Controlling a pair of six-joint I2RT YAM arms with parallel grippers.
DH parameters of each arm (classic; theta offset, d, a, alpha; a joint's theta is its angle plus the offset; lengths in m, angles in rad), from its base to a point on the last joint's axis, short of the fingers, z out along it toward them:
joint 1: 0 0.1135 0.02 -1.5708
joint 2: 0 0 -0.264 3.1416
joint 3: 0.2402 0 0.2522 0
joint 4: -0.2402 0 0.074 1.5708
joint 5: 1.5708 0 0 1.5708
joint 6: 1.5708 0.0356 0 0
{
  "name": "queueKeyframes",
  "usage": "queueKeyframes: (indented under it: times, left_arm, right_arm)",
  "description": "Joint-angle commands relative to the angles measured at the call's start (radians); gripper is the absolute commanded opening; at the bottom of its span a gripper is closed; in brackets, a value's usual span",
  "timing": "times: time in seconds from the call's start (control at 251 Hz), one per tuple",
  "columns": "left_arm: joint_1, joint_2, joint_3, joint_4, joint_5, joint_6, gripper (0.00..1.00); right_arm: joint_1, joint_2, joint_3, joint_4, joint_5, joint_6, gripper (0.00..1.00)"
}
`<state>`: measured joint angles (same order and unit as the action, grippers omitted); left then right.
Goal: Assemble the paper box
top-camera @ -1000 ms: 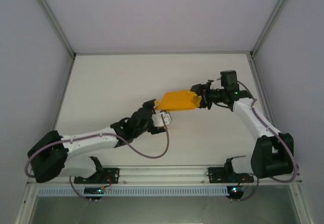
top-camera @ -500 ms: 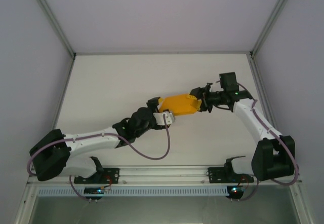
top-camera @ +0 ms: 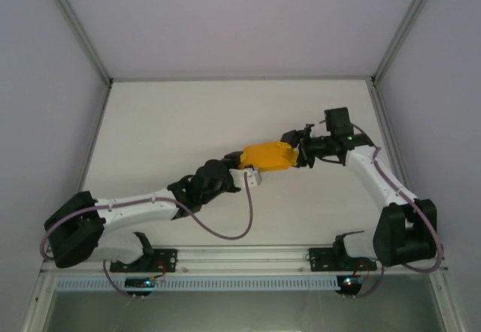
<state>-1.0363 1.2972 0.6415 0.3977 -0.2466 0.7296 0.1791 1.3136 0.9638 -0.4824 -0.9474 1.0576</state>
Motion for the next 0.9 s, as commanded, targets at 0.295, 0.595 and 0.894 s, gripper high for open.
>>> queueKeyframes:
  times: [0.295, 0.595, 0.894]
  left_arm:
    - [0.105, -0.114, 0.122, -0.295, 0.202, -0.089, 0.44]
    - [0.307, -0.008, 0.372, -0.946, 0.502, -0.062, 0.44]
    - [0.352, 0.318, 0.586, -1.167, 0.483, -0.042, 0.4]
  right_arm:
    - [-0.078, -0.029, 0.063, -0.022, 0.123, -0.182, 0.99]
    - [-0.082, -0.173, 0.04, 0.064, 0.618, -0.815, 0.99]
    - [-0.03, -0.248, -0.04, 0.171, 0.466, -1.064, 0.99]
